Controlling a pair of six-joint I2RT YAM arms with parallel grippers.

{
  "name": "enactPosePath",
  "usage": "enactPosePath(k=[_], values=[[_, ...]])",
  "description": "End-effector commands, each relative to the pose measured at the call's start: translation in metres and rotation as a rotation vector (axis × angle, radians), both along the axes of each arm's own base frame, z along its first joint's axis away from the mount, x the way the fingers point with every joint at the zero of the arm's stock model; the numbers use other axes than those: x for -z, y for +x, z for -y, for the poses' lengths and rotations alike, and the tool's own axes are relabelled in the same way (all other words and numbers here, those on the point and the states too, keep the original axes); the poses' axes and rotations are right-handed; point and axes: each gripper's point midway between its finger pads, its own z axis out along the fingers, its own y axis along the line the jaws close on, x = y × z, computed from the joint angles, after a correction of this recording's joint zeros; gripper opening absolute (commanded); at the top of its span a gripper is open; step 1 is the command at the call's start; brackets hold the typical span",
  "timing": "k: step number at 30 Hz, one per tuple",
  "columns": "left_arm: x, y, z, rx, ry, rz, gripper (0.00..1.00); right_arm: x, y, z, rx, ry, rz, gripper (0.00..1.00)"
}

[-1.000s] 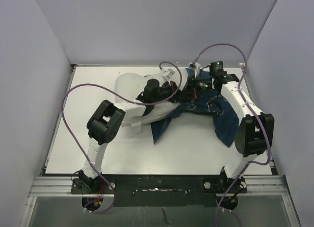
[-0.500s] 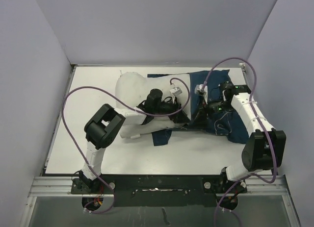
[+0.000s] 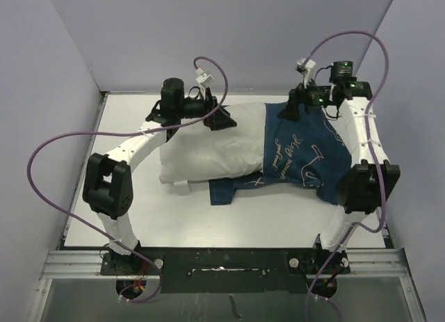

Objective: Put the pillow into the pillowcase
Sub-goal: Stuff the pillow into the pillowcase.

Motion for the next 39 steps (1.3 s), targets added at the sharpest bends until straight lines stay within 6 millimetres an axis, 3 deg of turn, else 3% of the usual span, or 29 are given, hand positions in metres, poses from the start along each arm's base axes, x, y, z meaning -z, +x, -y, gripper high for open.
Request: enactPosePath(k=[1, 3, 5, 9, 10, 12, 15, 17, 18, 20, 21, 24, 26, 28, 30, 32, 34, 39], values=[[0.018, 0.076, -0.014, -0.247, 0.175, -0.067, 0.81, 0.009, 0.083, -0.022, 0.263, -0.007, -0.078, 0.93], [0.037, 0.123, -0.032, -0.415, 0.301, -0.099, 0.82, 0.022, 0.105, -0.03, 0.306, -0.044, -0.086, 0.92], [0.049, 0.157, -0.038, -0.493, 0.379, -0.088, 0.84, 0.036, 0.118, -0.036, 0.316, -0.096, -0.078, 0.92], [0.087, 0.185, -0.03, -0.492, 0.499, -0.044, 0.91, 0.07, 0.133, -0.034, 0.344, -0.195, -0.098, 0.88], [0.097, 0.185, -0.025, -0.453, 0.488, -0.054, 0.92, 0.077, 0.133, -0.031, 0.347, -0.217, -0.107, 0.83], [0.121, 0.171, -0.012, -0.34, 0.448, -0.102, 0.92, 0.085, 0.129, -0.028, 0.335, -0.252, -0.115, 0.66], [0.132, 0.129, 0.016, -0.103, 0.34, -0.188, 0.88, 0.084, 0.121, -0.028, 0.301, -0.264, -0.115, 0.27], [0.131, 0.112, 0.029, -0.005, 0.257, -0.238, 0.75, 0.077, 0.117, -0.035, 0.262, -0.237, -0.108, 0.08], [0.128, 0.108, 0.034, 0.024, 0.219, -0.252, 0.59, 0.071, 0.115, -0.04, 0.232, -0.209, -0.1, 0.02], [0.113, 0.116, 0.039, 0.015, 0.153, -0.255, 0.1, 0.053, 0.115, -0.053, 0.179, -0.142, -0.067, 0.0], [0.1, 0.124, 0.04, -0.008, 0.121, -0.24, 0.01, 0.04, 0.116, -0.059, 0.159, -0.108, -0.035, 0.0], [0.024, 0.155, 0.038, -0.105, 0.005, -0.042, 0.0, -0.022, 0.13, -0.076, 0.111, 0.008, 0.155, 0.0], [-0.041, 0.162, 0.034, -0.158, -0.067, 0.128, 0.0, -0.069, 0.132, -0.085, 0.084, 0.094, 0.276, 0.0], [-0.099, 0.156, 0.027, -0.191, -0.102, 0.322, 0.0, -0.107, 0.124, -0.089, 0.046, 0.154, 0.389, 0.0], [-0.125, 0.138, 0.025, -0.191, -0.084, 0.486, 0.0, -0.13, 0.107, -0.09, 0.009, 0.189, 0.491, 0.0], [-0.13, 0.116, 0.025, -0.187, -0.033, 0.617, 0.0, -0.125, 0.084, -0.09, -0.041, 0.183, 0.552, 0.0], [-0.107, 0.094, 0.029, -0.162, 0.026, 0.694, 0.0, -0.095, 0.062, -0.088, -0.075, 0.148, 0.541, 0.0], [-0.016, 0.046, 0.048, -0.041, 0.079, 0.614, 0.0, 0.035, 0.014, -0.057, -0.048, -0.006, 0.314, 0.04]])
